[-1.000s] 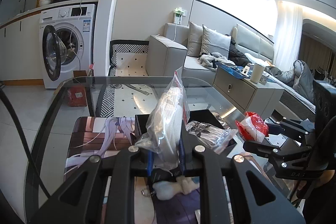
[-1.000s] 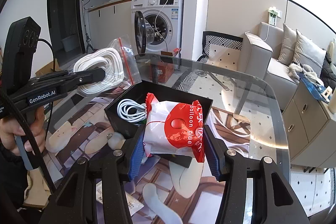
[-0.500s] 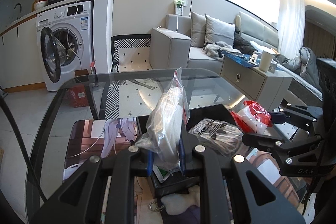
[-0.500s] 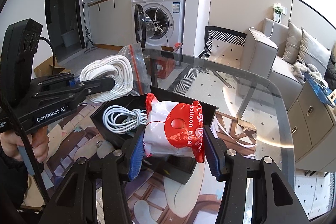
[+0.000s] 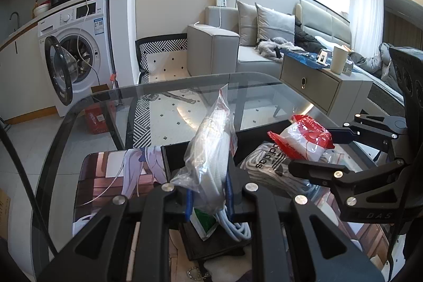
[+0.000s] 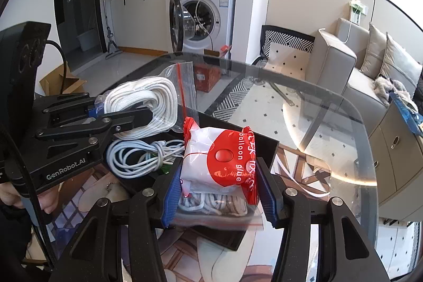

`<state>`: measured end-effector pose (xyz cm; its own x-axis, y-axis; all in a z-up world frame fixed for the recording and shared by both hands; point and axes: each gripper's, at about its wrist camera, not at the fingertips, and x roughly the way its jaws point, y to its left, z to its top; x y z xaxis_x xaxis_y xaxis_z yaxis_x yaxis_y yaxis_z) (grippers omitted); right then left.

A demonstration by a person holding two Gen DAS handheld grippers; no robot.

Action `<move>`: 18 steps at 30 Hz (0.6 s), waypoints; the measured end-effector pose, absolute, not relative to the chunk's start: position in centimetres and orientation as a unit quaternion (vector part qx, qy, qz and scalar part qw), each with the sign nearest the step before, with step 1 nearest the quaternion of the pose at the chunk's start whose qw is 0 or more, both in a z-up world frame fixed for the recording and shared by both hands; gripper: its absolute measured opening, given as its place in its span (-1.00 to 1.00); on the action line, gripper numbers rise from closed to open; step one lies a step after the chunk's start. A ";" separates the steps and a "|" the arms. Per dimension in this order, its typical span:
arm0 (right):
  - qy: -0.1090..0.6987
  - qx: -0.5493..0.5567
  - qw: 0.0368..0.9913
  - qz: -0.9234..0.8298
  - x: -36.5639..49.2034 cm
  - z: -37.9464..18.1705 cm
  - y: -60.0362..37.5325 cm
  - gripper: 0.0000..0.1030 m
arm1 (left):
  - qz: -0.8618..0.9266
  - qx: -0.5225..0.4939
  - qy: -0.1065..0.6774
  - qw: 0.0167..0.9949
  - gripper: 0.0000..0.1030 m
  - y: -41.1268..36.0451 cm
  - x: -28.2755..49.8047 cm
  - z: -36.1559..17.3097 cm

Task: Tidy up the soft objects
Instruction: 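Lower both items into the box and open both tools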

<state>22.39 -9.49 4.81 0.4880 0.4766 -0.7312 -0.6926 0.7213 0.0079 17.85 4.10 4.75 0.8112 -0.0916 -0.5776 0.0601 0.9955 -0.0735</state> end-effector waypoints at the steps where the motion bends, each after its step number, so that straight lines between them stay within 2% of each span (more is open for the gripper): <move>1: 0.373 -0.146 0.849 0.344 22.5 4.7 -9.4 0.02 | -0.039 -0.023 0.307 0.951 -0.68 4.0 18.0 4.6; 18: 0.387 -0.167 0.838 0.347 24.3 2.9 -7.8 0.02 | -0.044 0.003 0.331 0.943 -0.68 3.3 19.2 3.0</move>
<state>24.28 -7.80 2.88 0.4595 0.4525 -0.7643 -0.7112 0.7029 -0.0114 19.21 3.35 3.03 0.7767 -0.0815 -0.6245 0.0859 0.9960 -0.0230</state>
